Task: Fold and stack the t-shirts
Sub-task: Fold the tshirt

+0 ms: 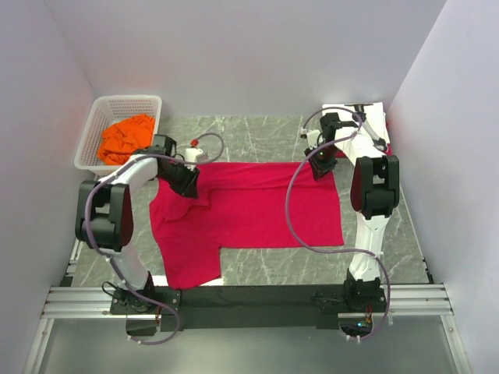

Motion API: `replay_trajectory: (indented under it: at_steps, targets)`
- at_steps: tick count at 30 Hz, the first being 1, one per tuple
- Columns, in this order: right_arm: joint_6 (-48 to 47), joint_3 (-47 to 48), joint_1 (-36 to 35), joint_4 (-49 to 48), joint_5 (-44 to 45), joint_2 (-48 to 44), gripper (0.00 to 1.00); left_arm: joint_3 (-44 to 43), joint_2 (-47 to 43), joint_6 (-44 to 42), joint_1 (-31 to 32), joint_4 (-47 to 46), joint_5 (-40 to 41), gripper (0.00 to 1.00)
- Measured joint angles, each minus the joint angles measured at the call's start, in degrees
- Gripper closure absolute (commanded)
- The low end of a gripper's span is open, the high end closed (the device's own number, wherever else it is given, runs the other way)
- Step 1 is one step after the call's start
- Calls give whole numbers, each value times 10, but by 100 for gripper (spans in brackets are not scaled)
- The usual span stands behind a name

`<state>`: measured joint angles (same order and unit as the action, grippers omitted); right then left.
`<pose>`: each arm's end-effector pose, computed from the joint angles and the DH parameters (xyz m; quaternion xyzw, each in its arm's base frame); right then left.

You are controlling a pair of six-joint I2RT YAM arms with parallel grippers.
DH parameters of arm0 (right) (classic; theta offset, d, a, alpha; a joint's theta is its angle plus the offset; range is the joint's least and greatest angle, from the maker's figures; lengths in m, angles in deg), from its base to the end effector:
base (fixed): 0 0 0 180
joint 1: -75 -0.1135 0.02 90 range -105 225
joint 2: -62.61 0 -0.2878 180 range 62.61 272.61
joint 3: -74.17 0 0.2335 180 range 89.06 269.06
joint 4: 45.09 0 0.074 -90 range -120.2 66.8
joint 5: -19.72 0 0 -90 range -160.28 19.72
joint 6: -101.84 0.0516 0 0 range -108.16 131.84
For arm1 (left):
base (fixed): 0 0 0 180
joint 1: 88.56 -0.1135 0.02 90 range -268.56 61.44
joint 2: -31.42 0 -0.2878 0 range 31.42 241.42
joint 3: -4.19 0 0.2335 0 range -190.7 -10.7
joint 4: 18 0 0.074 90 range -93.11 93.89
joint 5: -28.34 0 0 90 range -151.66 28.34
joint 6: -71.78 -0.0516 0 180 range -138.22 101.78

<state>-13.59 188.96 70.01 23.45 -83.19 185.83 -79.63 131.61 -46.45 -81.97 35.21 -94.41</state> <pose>0.4340 0.0495 0.1989 -0.2713 0.9493 0.0899 0.1308 0.3305 -0.0663 0.2209 0.3302 0.8860 -0.2406 0.2191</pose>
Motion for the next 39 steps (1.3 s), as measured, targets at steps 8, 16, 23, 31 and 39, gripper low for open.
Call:
replay_trajectory:
  at_steps: [8,16,23,31,39]
  targets:
    - [-7,-17,0,-1,26,12,72,33,28,8,78,-18,26,62]
    - [-15,-26,0,2,37,10,72,33,0,-24,49,39,1,58]
    - [-12,-10,-4,4,35,-3,73,24,-24,25,-5,-20,64,57]
    - [-4,31,-12,7,54,50,76,2,62,69,-2,-73,133,57]
    - [0,89,-12,25,73,83,70,-120,152,91,-11,-80,144,56]
